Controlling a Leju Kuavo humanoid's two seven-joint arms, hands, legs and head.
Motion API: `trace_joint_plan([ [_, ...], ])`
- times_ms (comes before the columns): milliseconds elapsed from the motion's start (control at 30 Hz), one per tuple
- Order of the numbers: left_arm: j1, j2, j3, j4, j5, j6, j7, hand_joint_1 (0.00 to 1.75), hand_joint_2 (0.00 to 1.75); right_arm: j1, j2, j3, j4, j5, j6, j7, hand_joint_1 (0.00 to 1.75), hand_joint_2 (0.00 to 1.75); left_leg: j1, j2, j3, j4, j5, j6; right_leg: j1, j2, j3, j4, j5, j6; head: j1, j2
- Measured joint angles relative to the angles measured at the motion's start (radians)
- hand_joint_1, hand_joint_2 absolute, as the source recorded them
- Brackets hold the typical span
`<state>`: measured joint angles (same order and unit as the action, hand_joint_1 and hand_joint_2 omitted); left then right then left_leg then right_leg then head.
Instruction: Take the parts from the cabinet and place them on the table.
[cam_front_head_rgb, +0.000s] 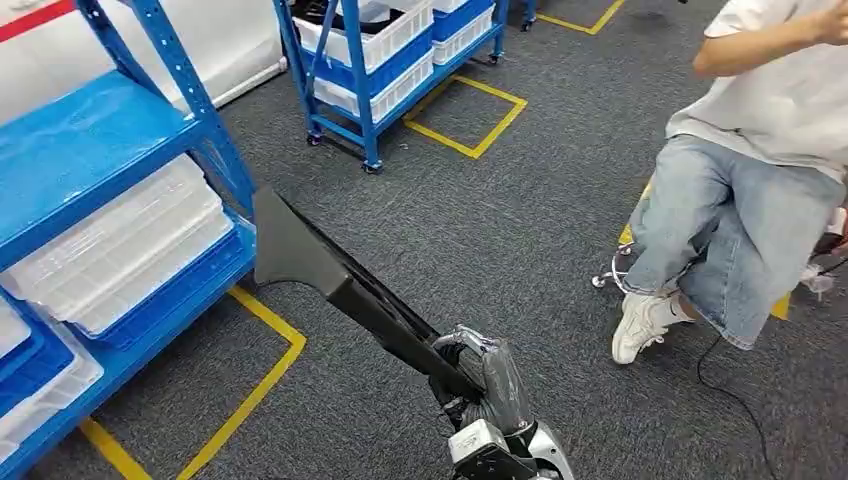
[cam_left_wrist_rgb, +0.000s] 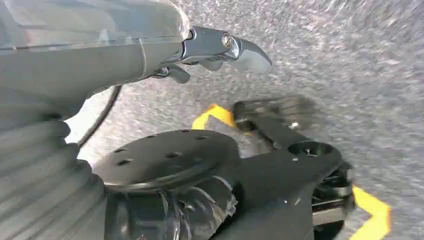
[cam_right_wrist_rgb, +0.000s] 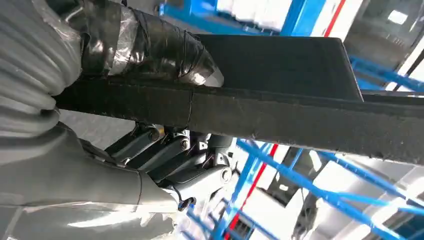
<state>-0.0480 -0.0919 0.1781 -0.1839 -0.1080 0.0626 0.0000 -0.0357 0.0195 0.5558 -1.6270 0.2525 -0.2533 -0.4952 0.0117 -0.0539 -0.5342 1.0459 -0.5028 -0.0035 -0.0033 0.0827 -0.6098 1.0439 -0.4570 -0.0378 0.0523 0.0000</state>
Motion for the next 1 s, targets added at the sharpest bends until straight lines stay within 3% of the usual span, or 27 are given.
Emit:
trace_joint_plan([
  [33, 0.004, 0.000, 0.000, 0.000, 0.000, 0.000, 0.000, 0.00, 1.75, -0.002, 0.000, 0.000, 0.000, -0.002, 0.002, -0.001, 1.69, 1.75, 0.002, -0.039, 0.003, -0.019, -0.009, 0.003, 0.005, 0.011, -0.008, 0.007, 0.002, 0.008, 0.001, 0.000],
  [133, -0.004, 0.000, 0.000, 0.000, -0.003, 0.000, 0.000, 0.00, 1.75, -0.001, 0.003, 0.000, -0.002, -0.003, 0.005, -0.002, 1.69, 1.75, -0.004, -0.013, 0.008, -0.034, -0.010, 0.013, -0.007, 0.042, -0.023, 0.000, 0.018, 0.032, -0.001, 0.000],
  [167, -0.004, 0.000, 0.000, 0.000, -0.003, 0.000, 0.000, 0.00, 1.75, -0.001, 0.003, 0.000, -0.002, -0.003, 0.005, -0.002, 1.69, 1.75, 0.001, 0.000, 0.012, -0.046, -0.002, 0.021, -0.001, 0.055, -0.024, -0.004, 0.022, 0.040, 0.001, 0.000],
  [200, -0.005, -0.001, 0.000, 0.000, -0.003, 0.000, 0.000, 0.00, 1.75, 0.001, 0.003, 0.000, -0.003, -0.003, 0.005, -0.002, 1.69, 1.75, 0.005, 0.018, 0.018, -0.056, 0.005, 0.027, 0.001, 0.008, -0.027, 0.011, 0.009, 0.039, 0.000, 0.000],
  [233, 0.000, -0.001, 0.001, 0.000, -0.003, 0.002, 0.000, 0.00, 1.75, -0.001, 0.003, 0.000, -0.004, -0.002, 0.005, -0.003, 1.69, 1.75, 0.004, 0.030, 0.020, -0.060, 0.007, 0.035, 0.004, -0.044, -0.047, 0.052, -0.026, 0.044, 0.007, 0.000],
  [267, 0.003, -0.001, 0.001, 0.000, -0.003, 0.000, 0.000, 0.00, 1.75, -0.002, 0.003, 0.000, -0.005, -0.002, 0.006, -0.004, 1.69, 1.75, 0.001, 0.044, 0.019, -0.060, 0.007, 0.036, 0.001, -0.064, -0.078, 0.119, -0.066, 0.048, 0.006, 0.000],
  [300, 0.005, -0.001, 0.001, 0.000, -0.003, 0.001, 0.000, 0.00, 1.75, -0.002, 0.003, 0.000, -0.005, -0.003, 0.006, -0.005, 1.69, 1.75, -0.001, 0.059, 0.018, -0.059, 0.005, 0.038, -0.003, -0.071, -0.116, 0.202, -0.105, 0.052, 0.006, 0.000],
  [333, 0.007, 0.000, 0.001, 0.000, -0.003, 0.001, 0.000, 0.00, 1.75, 0.000, 0.003, 0.000, -0.005, -0.003, 0.006, -0.005, 1.69, 1.75, -0.001, 0.074, 0.017, -0.059, 0.005, 0.038, -0.006, -0.072, -0.148, 0.272, -0.130, 0.056, 0.006, 0.000],
  [367, 0.006, 0.000, 0.001, 0.000, -0.003, 0.001, 0.000, 0.00, 1.75, 0.002, 0.003, 0.000, -0.004, -0.003, 0.006, -0.005, 1.69, 1.75, -0.001, 0.087, 0.016, -0.058, 0.004, 0.037, -0.010, -0.073, -0.160, 0.300, -0.131, 0.060, 0.006, 0.000],
  [400, 0.006, 0.001, 0.001, 0.000, -0.003, 0.001, 0.000, 0.00, 1.75, 0.002, 0.003, 0.000, -0.005, -0.005, 0.006, -0.005, 1.69, 1.75, -0.001, 0.100, 0.017, -0.058, 0.003, 0.036, -0.013, -0.075, -0.147, 0.278, -0.109, 0.063, 0.006, 0.000],
  [433, 0.005, 0.000, 0.001, 0.000, -0.003, 0.001, 0.000, 0.00, 1.75, 0.001, 0.003, 0.000, -0.005, -0.005, 0.007, -0.005, 1.69, 1.75, -0.001, 0.111, 0.019, -0.057, 0.000, 0.034, -0.015, -0.082, -0.112, 0.218, -0.074, 0.064, 0.006, 0.000],
  [467, 0.004, 0.000, 0.001, 0.000, -0.003, 0.001, 0.000, 0.00, 1.75, 0.000, 0.003, 0.000, -0.005, -0.005, 0.010, -0.006, 1.69, 1.75, -0.001, 0.122, 0.022, -0.056, -0.004, 0.031, -0.018, -0.098, -0.056, 0.123, -0.031, 0.065, 0.006, 0.000],
  [500, 0.003, 0.000, 0.001, 0.000, -0.005, 0.001, -0.002, 0.00, 1.75, -0.001, 0.003, 0.000, -0.005, -0.007, 0.013, -0.009, 1.69, 1.75, -0.001, 0.131, 0.026, -0.053, -0.008, 0.025, -0.018, -0.126, -0.005, 0.039, 0.000, 0.064, 0.006, 0.000],
  [533, 0.004, 0.000, 0.001, 0.000, -0.008, 0.001, -0.002, 0.00, 1.75, -0.003, 0.004, 0.000, -0.005, -0.008, 0.014, -0.010, 1.69, 1.75, -0.009, 0.139, 0.026, -0.050, -0.014, 0.017, -0.003, -0.164, 0.013, 0.004, -0.022, 0.059, 0.007, 0.000],
  [567, 0.005, 0.000, 0.001, 0.000, -0.009, 0.003, -0.003, 0.00, 1.75, -0.005, 0.005, 0.000, -0.007, -0.010, 0.014, -0.012, 1.69, 1.75, -0.009, 0.144, 0.026, -0.047, -0.017, 0.012, -0.003, -0.149, 0.010, 0.001, -0.018, 0.046, 0.005, 0.000],
  [667, -0.003, -0.001, 0.001, 0.000, -0.010, 0.008, -0.003, 0.00, 1.75, -0.011, 0.008, 0.000, -0.008, -0.008, 0.001, -0.027, 1.69, 1.75, -0.007, 0.176, 0.036, -0.051, -0.020, -0.002, 0.002, -0.119, 0.004, -0.003, -0.016, 0.030, 0.006, 0.000],
  [700, -0.003, -0.001, 0.001, 0.000, -0.010, 0.009, -0.002, 0.00, 1.75, -0.012, 0.014, 0.000, -0.010, -0.005, -0.006, -0.032, 1.69, 1.75, 0.001, 0.150, 0.031, -0.042, -0.034, -0.010, -0.006, -0.110, 0.009, -0.010, -0.011, 0.022, 0.005, 0.000],
  [733, -0.002, -0.001, 0.002, 0.000, -0.010, 0.014, -0.003, 0.00, 1.75, -0.018, 0.021, 0.000, -0.011, 0.000, -0.022, -0.045, 1.69, 1.75, 0.002, 0.100, 0.018, -0.009, -0.059, -0.011, -0.006, -0.101, 0.009, -0.011, -0.011, 0.015, 0.005, 0.000],
  [767, 0.001, -0.001, 0.002, 0.000, -0.010, 0.018, -0.003, 0.00, 1.75, -0.024, 0.032, 0.000, -0.013, 0.000, -0.030, -0.056, 1.69, 1.75, 0.002, 0.077, -0.012, 0.057, -0.098, -0.012, -0.006, -0.093, 0.008, -0.011, -0.010, 0.009, 0.003, 0.000],
  [833, 0.001, -0.002, 0.004, 0.000, -0.010, 0.021, -0.002, 0.00, 1.75, -0.030, 0.046, 0.000, -0.018, -0.003, -0.040, -0.074, 1.69, 1.75, 0.002, 0.063, -0.093, 0.221, -0.162, -0.014, -0.002, -0.071, 0.008, -0.011, -0.010, 0.007, 0.004, 0.000],
  [867, 0.000, -0.002, 0.004, 0.000, -0.009, 0.021, -0.001, 0.00, 1.75, -0.032, 0.050, 0.000, -0.019, -0.012, -0.038, -0.081, 1.69, 1.75, 0.002, 0.063, -0.119, 0.270, -0.168, -0.014, 0.000, -0.060, 0.009, -0.010, -0.010, 0.007, 0.004, 0.000],
  [900, -0.001, -0.002, 0.005, 0.000, -0.009, 0.021, 0.000, 0.00, 1.75, -0.033, 0.053, 0.000, -0.019, -0.026, -0.026, -0.087, 1.69, 1.75, 0.002, 0.063, -0.122, 0.266, -0.144, -0.012, 0.000, -0.045, 0.011, -0.009, -0.010, 0.007, 0.004, 0.000],
  [933, -0.001, -0.002, 0.005, 0.000, -0.010, 0.021, 0.002, 0.00, 1.75, -0.036, 0.055, 0.000, -0.019, -0.038, -0.013, -0.092, 1.69, 1.75, 0.002, 0.062, -0.102, 0.215, -0.100, -0.010, 0.000, -0.030, 0.012, -0.007, -0.010, 0.007, 0.004, 0.000],
  [967, -0.001, -0.002, 0.006, 0.000, -0.011, 0.021, 0.005, 0.00, 1.75, -0.039, 0.057, 0.000, -0.023, -0.051, 0.003, -0.100, 1.69, 1.75, 0.002, 0.057, -0.069, 0.136, -0.051, -0.007, 0.000, -0.015, 0.013, -0.005, -0.011, 0.007, 0.004, 0.000],
  [1000, 0.000, -0.002, 0.006, 0.000, -0.013, 0.021, 0.008, 0.00, 1.75, -0.042, 0.060, 0.000, -0.027, -0.061, 0.015, -0.107, 1.69, 1.75, 0.003, 0.039, -0.032, 0.048, -0.005, -0.004, -0.001, -0.002, 0.013, -0.001, -0.011, 0.008, 0.004, 0.000],
])
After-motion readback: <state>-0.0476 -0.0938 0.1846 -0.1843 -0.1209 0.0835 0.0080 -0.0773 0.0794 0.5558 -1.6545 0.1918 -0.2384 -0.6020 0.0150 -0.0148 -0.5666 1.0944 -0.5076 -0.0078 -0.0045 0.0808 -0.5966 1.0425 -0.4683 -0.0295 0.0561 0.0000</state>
